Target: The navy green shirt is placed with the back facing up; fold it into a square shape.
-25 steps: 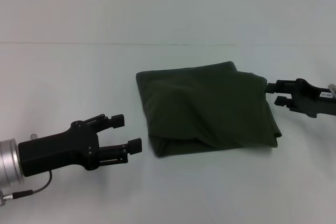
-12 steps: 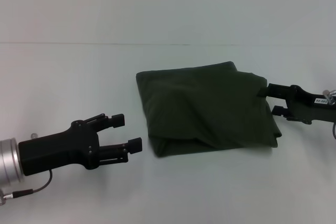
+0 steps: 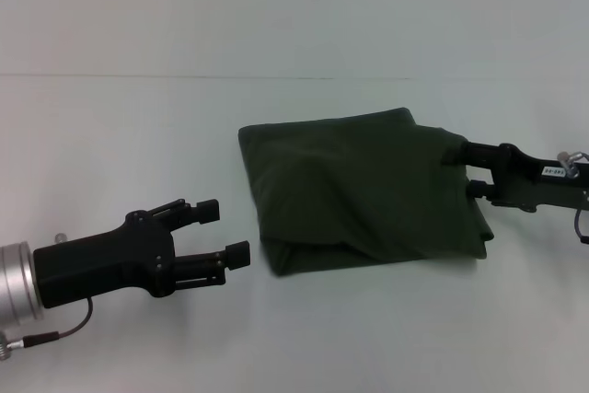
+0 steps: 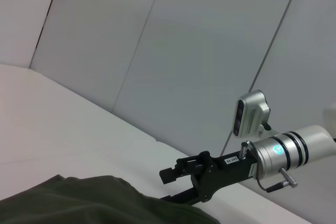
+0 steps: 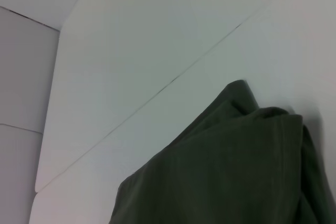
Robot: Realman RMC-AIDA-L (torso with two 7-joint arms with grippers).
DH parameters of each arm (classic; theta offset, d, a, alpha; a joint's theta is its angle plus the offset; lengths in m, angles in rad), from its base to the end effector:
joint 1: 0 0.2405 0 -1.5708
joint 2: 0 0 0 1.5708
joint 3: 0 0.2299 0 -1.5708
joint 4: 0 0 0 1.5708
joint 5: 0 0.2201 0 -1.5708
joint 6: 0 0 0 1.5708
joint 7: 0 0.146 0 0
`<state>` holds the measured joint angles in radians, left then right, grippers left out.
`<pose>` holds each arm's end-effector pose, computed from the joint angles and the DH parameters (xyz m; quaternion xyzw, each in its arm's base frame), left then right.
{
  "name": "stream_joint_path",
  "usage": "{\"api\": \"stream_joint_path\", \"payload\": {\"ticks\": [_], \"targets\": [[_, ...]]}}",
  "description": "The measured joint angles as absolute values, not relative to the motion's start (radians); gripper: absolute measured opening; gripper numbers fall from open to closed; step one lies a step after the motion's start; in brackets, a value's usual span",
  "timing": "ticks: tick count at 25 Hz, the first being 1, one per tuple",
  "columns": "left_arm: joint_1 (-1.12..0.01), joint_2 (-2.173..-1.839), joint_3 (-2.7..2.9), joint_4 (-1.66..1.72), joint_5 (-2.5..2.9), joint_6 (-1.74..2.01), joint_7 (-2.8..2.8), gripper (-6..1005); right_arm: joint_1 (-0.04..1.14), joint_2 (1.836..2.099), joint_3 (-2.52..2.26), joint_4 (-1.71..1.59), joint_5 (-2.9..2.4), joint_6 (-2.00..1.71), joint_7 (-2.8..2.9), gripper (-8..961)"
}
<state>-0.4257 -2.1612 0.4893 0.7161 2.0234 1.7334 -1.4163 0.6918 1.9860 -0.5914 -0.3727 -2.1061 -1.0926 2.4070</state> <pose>-0.2599 0.2854 0.0161 -0.8954 -0.2734 -0.3293 0.1230 0.2850 0.3874 0.0059 -0.6453 0.7033 0.2499 0.1628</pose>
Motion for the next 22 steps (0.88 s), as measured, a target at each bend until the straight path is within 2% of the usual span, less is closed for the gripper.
{"api": "stream_joint_path", "payload": {"ticks": [9, 21, 22], "targets": [[-0.423, -2.161, 0.489, 0.715, 2.023, 1.733, -1.413, 947, 0.696, 2.009, -0.594, -0.373, -2.107, -1.089, 2.403, 841], [-0.423, -2.161, 0.489, 0.715, 2.023, 1.730, -1.413, 947, 0.693, 2.011, -0.582, -0.384, -2.103, -1.044, 2.357, 832], [-0.423, -2.161, 0.489, 0.715, 2.023, 1.730, -1.413, 947, 0.693, 2.011, -0.580, -0.383, -2.101, -1.034, 2.356, 791]]}}
